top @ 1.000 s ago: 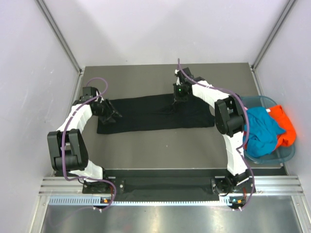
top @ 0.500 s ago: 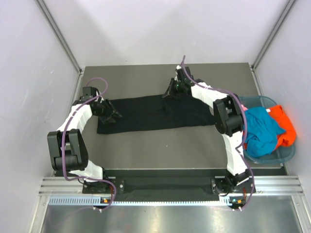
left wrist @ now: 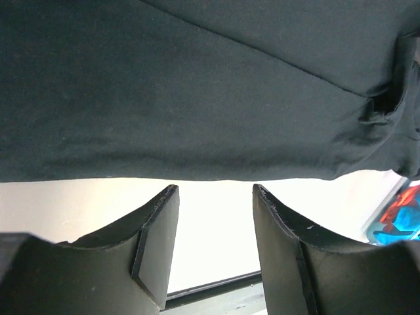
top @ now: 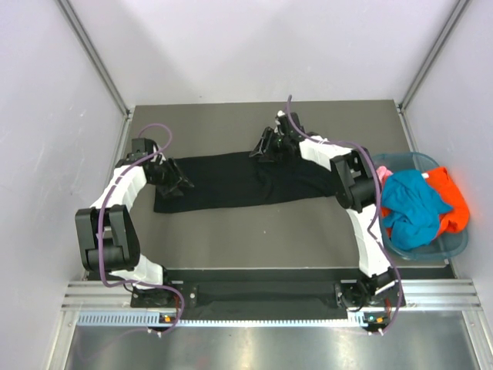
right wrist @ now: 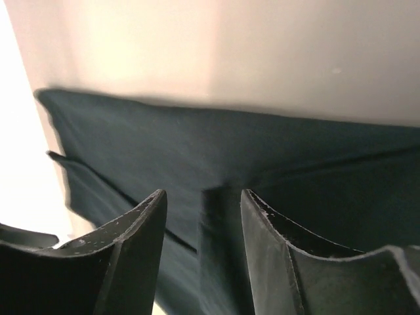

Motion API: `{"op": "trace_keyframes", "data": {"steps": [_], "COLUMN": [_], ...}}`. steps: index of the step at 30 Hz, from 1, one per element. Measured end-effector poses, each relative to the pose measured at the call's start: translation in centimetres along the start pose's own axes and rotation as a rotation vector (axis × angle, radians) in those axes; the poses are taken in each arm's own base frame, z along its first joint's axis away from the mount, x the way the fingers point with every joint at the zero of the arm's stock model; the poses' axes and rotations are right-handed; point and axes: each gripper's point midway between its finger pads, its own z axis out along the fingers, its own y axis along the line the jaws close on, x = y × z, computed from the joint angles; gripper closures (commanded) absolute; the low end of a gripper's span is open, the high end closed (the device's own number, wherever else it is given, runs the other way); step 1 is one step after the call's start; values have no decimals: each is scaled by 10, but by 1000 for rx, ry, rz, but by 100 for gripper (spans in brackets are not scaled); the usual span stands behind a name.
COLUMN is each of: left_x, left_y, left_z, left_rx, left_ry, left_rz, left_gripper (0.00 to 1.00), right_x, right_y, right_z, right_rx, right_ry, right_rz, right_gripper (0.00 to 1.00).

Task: Fold and stack the t-shirts
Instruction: Fold the tshirt

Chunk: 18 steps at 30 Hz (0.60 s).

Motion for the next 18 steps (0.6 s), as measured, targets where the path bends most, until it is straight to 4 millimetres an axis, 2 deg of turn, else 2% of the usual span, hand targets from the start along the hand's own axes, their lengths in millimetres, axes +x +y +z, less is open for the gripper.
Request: {"op": "trace_keyframes", "data": {"steps": [4, 7, 9, 13, 14, 17, 18], "left_x": [2, 3, 3, 5, 6, 8, 9], "left_y": [-1, -2, -3, -4, -5, -8, -8], "left_z": [1, 0, 0, 1, 1, 2, 4], "left_rx": [2, 6, 6, 8, 10, 21, 23], "left_ry": [6, 10, 12, 17, 19, 29, 34], "left_rz": [3, 8, 14, 26, 28, 32, 33], "left_gripper": [46, 46, 46, 46, 46, 46, 46], "right_x": [-6, -12, -17, -12, -9, 4, 11], "right_y": [-9, -19, -27, -67, -80, -126, -137], "right_z": [-25, -62, -94, -166, -180, -212, -217], "right_rx": [61, 133, 172, 270, 295, 381, 402], "right_ry": [-12, -29, -50, -80, -80, -69, -55], "right_rz": [-101, -152, -168, -129, -116, -75, -67], "right_gripper": [50, 50, 50, 47, 44, 43, 43]}}
